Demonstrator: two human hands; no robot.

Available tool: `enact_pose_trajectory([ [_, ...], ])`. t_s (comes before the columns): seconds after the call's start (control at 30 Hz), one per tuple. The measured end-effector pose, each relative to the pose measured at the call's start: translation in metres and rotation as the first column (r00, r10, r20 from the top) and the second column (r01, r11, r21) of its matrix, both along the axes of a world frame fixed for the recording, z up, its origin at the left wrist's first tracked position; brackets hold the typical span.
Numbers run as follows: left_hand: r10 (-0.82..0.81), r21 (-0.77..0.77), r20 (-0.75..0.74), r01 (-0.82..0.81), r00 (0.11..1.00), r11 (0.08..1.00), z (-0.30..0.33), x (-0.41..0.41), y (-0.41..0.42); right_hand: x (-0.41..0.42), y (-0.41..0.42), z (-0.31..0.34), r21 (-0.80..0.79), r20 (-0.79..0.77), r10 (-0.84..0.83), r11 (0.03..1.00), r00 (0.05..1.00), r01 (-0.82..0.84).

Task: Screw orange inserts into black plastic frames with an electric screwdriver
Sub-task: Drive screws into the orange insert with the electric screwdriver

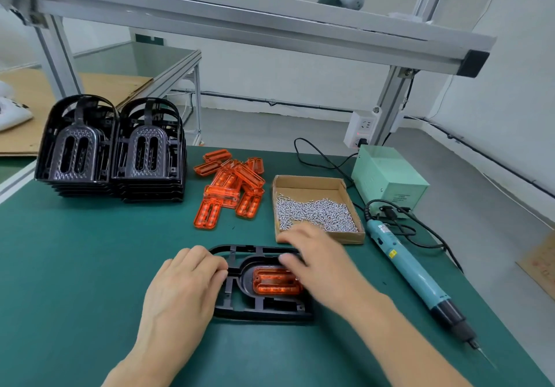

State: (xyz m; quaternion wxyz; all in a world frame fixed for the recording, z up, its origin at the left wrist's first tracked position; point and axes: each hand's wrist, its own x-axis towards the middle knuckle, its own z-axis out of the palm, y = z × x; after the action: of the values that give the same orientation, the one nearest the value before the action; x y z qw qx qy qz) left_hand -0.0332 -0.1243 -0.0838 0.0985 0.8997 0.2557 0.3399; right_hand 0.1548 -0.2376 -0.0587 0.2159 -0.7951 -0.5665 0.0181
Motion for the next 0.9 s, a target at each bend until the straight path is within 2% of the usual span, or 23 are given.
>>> enact_pose_trajectory([
  [0.07, 0.022, -0.036, 0.014, -0.022, 1.0, 0.999, -0.002, -0.003, 0.0, -0.011, 0.016, -0.008, -0.063, 0.025, 0.079, 0.995, 0.997, -0.077],
  [0.13, 0.052, -0.082, 0.037, -0.049, 0.998, 0.995, -0.005, -0.006, 0.001, -0.014, 0.026, -0.012, -0.148, 0.096, 0.086, 0.986, 0.992, -0.071],
  [0.2, 0.1, -0.154, 0.05, -0.092, 0.994, 0.984, -0.007, -0.008, 0.002, -0.012, 0.03, -0.012, -0.191, 0.104, 0.077, 0.98, 0.992, -0.056],
  [0.3, 0.163, -0.294, 0.048, -0.142, 0.985, 0.945, -0.011, -0.01, 0.002, -0.008, 0.026, -0.01, -0.215, -0.038, 0.051, 0.975, 0.998, -0.058],
  [0.47, 0.25, -0.492, 0.127, -0.157, 0.96, 0.856, -0.009, -0.007, 0.002, -0.003, 0.011, -0.012, -0.182, -0.213, -0.011, 0.983, 0.977, -0.029],
  [0.57, 0.301, -0.502, 0.11, -0.208, 0.947, 0.839, -0.011, -0.008, 0.004, 0.002, 0.002, -0.012, -0.089, -0.303, -0.06, 0.995, 0.951, 0.034],
  [0.67, 0.313, -0.477, 0.066, -0.245, 0.948, 0.844, -0.014, -0.006, 0.006, 0.006, -0.006, -0.002, 0.142, -0.505, -0.11, 0.968, 0.856, 0.208],
  [0.73, 0.266, -0.413, 0.04, -0.226, 0.963, 0.882, -0.014, 0.0, 0.004, 0.001, -0.005, 0.007, 0.263, -0.638, -0.02, 0.934, 0.77, 0.242],
  [0.83, 0.153, -0.32, -0.002, -0.145, 0.988, 0.936, -0.018, 0.015, -0.007, -0.018, 0.005, 0.014, 0.325, -0.726, 0.103, 0.923, 0.68, 0.207],
  [0.87, 0.122, -0.403, 0.04, -0.096, 0.992, 0.91, -0.018, 0.021, -0.011, -0.025, 0.009, 0.014, 0.32, -0.736, 0.113, 0.927, 0.667, 0.196],
  [0.9, 0.094, -0.576, 0.132, -0.001, 0.987, 0.817, -0.017, 0.027, -0.014, -0.032, 0.014, 0.013, 0.308, -0.741, 0.111, 0.933, 0.662, 0.189],
])
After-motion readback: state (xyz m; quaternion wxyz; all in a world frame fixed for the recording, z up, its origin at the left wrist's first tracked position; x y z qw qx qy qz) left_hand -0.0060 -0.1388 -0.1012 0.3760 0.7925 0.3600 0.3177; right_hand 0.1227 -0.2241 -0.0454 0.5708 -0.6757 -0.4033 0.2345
